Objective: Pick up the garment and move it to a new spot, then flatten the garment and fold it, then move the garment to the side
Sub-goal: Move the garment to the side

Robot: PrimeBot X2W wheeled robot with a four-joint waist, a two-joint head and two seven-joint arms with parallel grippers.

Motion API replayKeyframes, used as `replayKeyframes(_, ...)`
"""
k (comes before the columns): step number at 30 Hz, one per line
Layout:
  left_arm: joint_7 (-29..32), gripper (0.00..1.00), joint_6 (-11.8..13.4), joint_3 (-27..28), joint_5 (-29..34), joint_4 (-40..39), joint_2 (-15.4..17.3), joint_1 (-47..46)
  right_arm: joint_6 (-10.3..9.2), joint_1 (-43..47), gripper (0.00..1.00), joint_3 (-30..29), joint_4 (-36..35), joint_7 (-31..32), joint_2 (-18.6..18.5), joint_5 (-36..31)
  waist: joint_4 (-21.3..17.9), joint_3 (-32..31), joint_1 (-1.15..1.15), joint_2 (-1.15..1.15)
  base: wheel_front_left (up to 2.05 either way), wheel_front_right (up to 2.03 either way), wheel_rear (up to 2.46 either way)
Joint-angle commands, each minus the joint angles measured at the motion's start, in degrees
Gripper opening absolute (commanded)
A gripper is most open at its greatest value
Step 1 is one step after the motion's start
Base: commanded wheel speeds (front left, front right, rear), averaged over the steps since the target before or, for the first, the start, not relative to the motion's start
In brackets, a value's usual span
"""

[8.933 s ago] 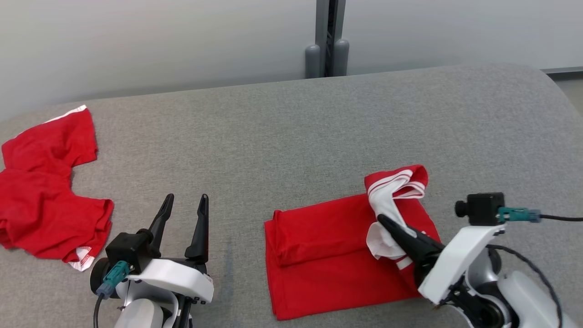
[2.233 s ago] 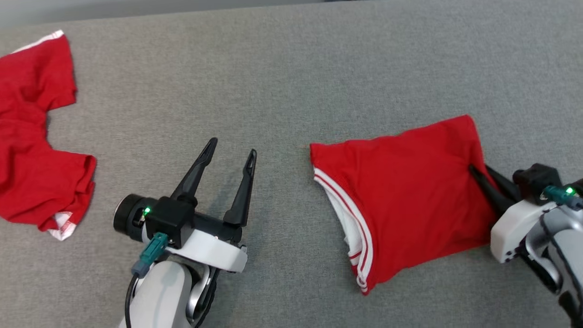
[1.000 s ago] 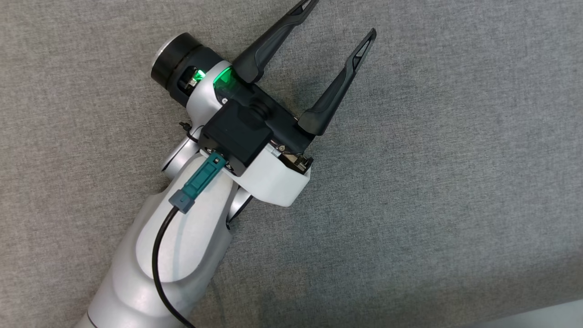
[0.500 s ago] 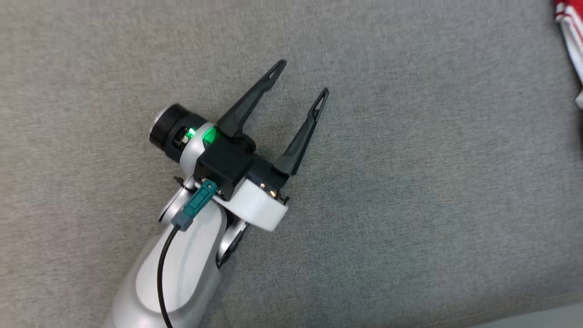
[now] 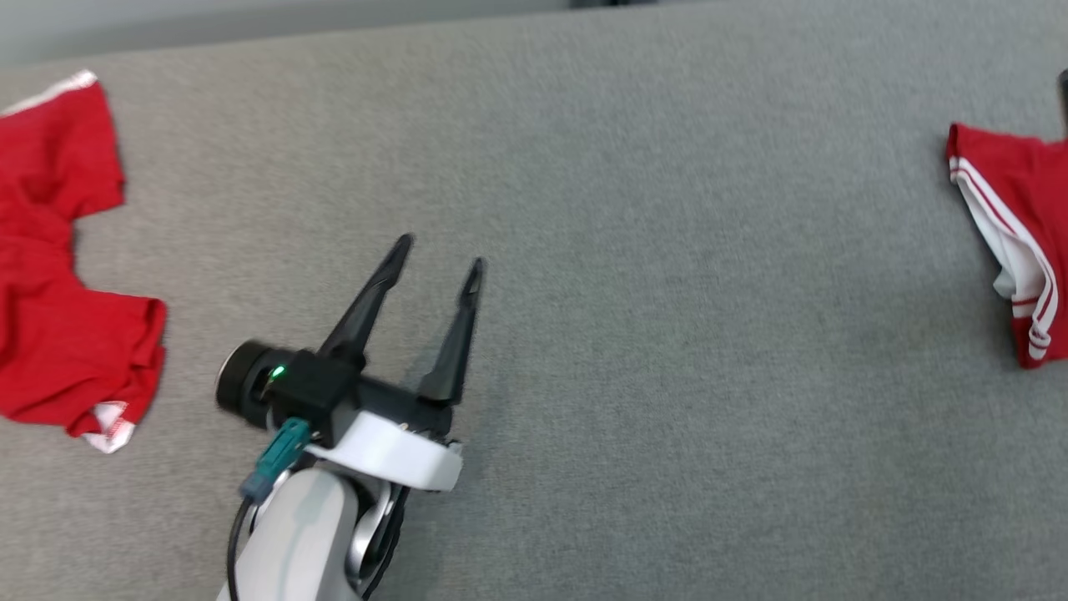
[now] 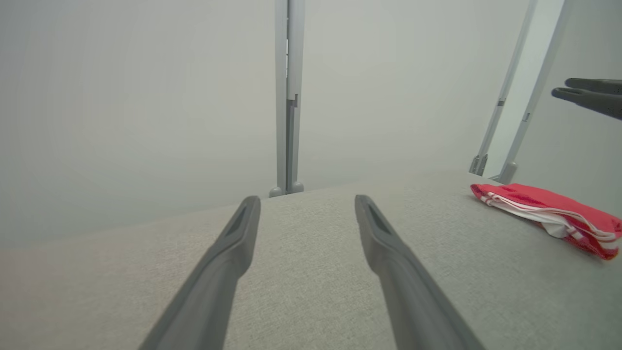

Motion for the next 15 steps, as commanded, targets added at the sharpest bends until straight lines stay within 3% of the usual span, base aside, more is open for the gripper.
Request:
replayKeyframes(1,0.08,1.0,0.37,1.24,-0.88,-0.1,0.19,1.58,-0.03,2.15,1.0,-0.65,-1.23,-0.54,1.2,0.34,2.87,-3.84,0.0,0.0,0.0,0.0,0.0)
replayKeyframes(15,0.07,1.0,1.72,9.45,-2.77,0.23,0.12,10.56,-0.03,20.78,1.0,-5.56,-11.17,-2.6,16.74,-8.8,6.88,-9.94,0.0,0.0,0.0,0.0,0.0)
